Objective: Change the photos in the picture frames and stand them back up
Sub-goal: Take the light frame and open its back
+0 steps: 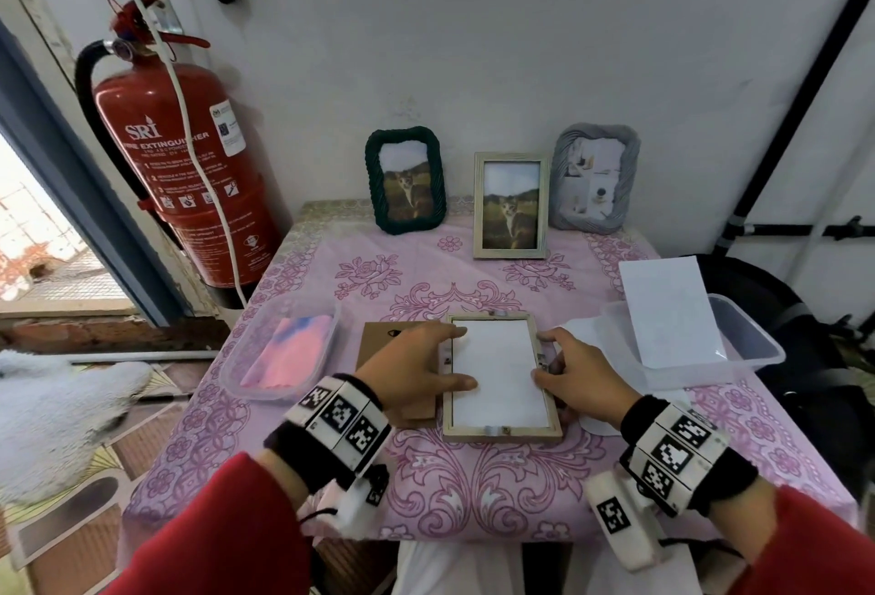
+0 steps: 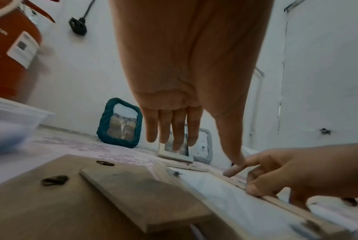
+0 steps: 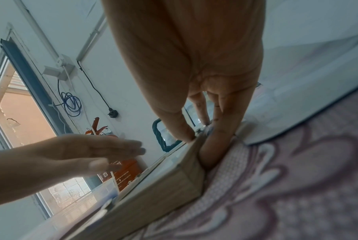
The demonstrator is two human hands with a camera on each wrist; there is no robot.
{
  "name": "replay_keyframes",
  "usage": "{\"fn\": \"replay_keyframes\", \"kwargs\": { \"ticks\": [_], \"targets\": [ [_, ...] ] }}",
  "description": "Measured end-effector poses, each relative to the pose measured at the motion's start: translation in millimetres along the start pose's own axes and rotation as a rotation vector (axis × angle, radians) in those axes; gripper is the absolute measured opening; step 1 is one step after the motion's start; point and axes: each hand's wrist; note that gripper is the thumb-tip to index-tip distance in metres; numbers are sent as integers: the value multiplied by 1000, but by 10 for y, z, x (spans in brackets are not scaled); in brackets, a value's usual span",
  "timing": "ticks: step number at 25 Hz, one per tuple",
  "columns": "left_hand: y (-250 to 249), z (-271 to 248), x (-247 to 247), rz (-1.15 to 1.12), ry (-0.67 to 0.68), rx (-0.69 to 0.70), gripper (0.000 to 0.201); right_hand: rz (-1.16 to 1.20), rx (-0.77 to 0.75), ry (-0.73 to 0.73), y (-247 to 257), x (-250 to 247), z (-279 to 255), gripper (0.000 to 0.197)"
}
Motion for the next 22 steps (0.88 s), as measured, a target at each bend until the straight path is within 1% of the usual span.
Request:
{"fn": "replay_keyframes", "kwargs": {
  "ticks": [2, 5, 7, 10, 12, 15, 16, 17, 18, 20, 22],
  "targets": [
    [51, 158, 13, 53, 113, -12, 88, -3, -8, 0, -11, 7, 3, 51],
    [119, 327, 30, 267, 336, -25, 111, -6, -24, -1, -39, 13, 19, 50],
    [140, 367, 44, 361, 404, -14, 118, -5, -30, 3, -53, 14, 26, 50],
    [151, 378, 60, 430, 430, 26, 124, -16, -45, -11, -75, 32, 34, 50],
    [139, 373, 69, 455, 413, 61, 125, -43, -65, -24, -84, 52, 34, 51],
    [121, 379, 86, 408, 369, 95, 121, -56, -80, -32, -109, 72, 39, 52],
    [116, 377, 86, 383, 367, 93, 123, -49, -79, -34, -118, 74, 43, 53],
    [112, 378, 84, 362, 373, 84, 129, -38, -78, -36, -127, 74, 50, 53],
    [106, 376, 85, 347, 379, 79, 139, -29, -79, -37, -135, 75, 58, 53],
    [114, 378, 98, 359, 388, 101, 163, -23, -79, -38, -146, 79, 69, 53],
    [135, 383, 108, 366, 372, 112, 172, -18, -76, -36, -150, 76, 73, 53]
  ]
}}
Point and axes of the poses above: each hand's wrist, its own z-axis towards the middle knuckle, its own x-axis out of the palm, y = z × x, and after that the axes turned 10 degrees about x, right-handed
